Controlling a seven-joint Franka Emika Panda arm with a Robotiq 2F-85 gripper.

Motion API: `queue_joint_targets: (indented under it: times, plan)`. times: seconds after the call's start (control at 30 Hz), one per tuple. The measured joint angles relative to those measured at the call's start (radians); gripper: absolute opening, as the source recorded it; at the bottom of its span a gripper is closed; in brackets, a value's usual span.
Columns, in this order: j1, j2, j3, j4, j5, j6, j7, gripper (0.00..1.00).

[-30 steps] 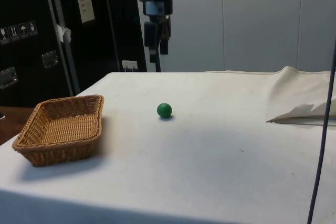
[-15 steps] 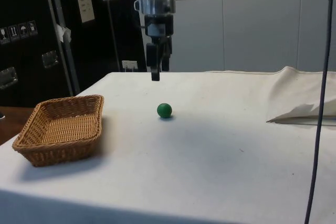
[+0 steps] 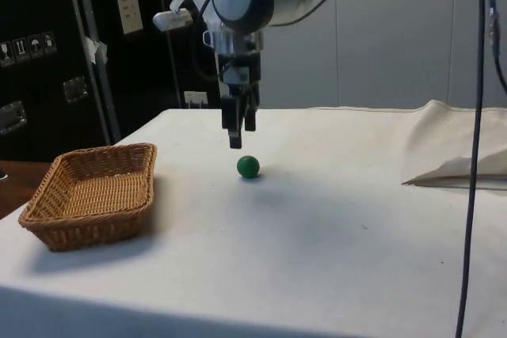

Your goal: Pick up the ball and place it into the basket.

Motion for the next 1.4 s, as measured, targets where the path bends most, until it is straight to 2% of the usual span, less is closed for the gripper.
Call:
queue_joint_targets:
  times: [0.5, 0.73, 0.8, 0.87, 0.9, 1.0, 1.03, 1.07, 1.4]
  plan:
    - [0.000, 0.144, 0.023, 0.042, 0.114, 0.063, -0.075, 1.00]
    - [0.000, 0.154, 0.024, 0.048, 0.121, 0.065, -0.080, 0.98]
    - [0.000, 0.154, 0.024, 0.048, 0.121, 0.065, -0.080, 0.83]
    - [0.000, 0.154, 0.024, 0.048, 0.121, 0.065, -0.080, 0.62]
    - [0.000, 0.154, 0.024, 0.048, 0.121, 0.064, -0.080, 0.43]
    - [0.000, 0.154, 0.024, 0.048, 0.121, 0.064, -0.080, 0.14]
    - [0.000, 0.154, 0.024, 0.048, 0.121, 0.064, -0.080, 0.14]
    - [0.000, 0.154, 0.024, 0.048, 0.121, 0.064, -0.080, 0.00]
    - [0.001, 0.152, 0.024, 0.049, 0.121, 0.064, -0.080, 0.00]
